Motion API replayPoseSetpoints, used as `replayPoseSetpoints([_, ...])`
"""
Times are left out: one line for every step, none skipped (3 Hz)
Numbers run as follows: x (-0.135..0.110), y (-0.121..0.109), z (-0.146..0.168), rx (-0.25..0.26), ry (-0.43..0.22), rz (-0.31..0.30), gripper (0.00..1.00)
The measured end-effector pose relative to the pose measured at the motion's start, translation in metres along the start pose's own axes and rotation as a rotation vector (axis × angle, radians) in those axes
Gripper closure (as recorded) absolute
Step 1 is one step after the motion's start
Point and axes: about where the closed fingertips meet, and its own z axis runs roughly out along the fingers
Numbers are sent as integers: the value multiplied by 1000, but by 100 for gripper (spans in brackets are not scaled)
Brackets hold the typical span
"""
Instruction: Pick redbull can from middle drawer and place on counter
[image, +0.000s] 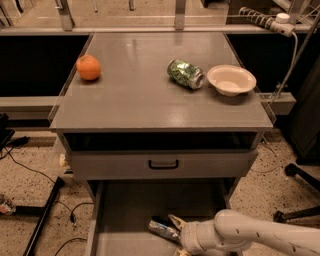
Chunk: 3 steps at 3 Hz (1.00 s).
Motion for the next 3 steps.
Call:
replayPoseSetpoints([4,-13,14,48,8,9,0])
replayPoseSetpoints([8,-27,17,116,35,7,0])
replayPoseSetpoints([20,-34,23,172,71,7,0])
